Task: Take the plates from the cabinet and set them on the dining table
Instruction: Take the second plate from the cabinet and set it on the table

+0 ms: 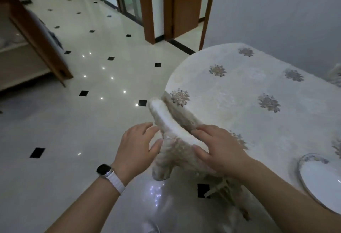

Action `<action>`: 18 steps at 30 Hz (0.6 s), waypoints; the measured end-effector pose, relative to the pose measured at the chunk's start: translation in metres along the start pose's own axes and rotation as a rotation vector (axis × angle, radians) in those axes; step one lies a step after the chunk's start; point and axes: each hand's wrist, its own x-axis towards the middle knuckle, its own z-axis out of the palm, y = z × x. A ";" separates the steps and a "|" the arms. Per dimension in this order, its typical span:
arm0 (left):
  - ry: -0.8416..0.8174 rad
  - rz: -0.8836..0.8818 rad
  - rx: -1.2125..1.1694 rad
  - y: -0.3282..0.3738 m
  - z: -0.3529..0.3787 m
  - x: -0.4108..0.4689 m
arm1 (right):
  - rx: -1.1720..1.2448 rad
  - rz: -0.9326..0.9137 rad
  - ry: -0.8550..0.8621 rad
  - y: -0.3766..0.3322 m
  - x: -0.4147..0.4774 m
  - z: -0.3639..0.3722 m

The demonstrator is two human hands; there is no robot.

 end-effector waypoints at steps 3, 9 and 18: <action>0.047 -0.099 -0.006 -0.067 -0.031 -0.020 | -0.001 -0.101 -0.023 -0.064 0.054 0.016; 0.157 -0.282 0.013 -0.160 -0.087 -0.064 | -0.014 -0.292 -0.060 -0.158 0.137 0.034; 0.250 -0.500 0.071 -0.256 -0.129 -0.091 | 0.010 -0.461 -0.123 -0.232 0.247 0.068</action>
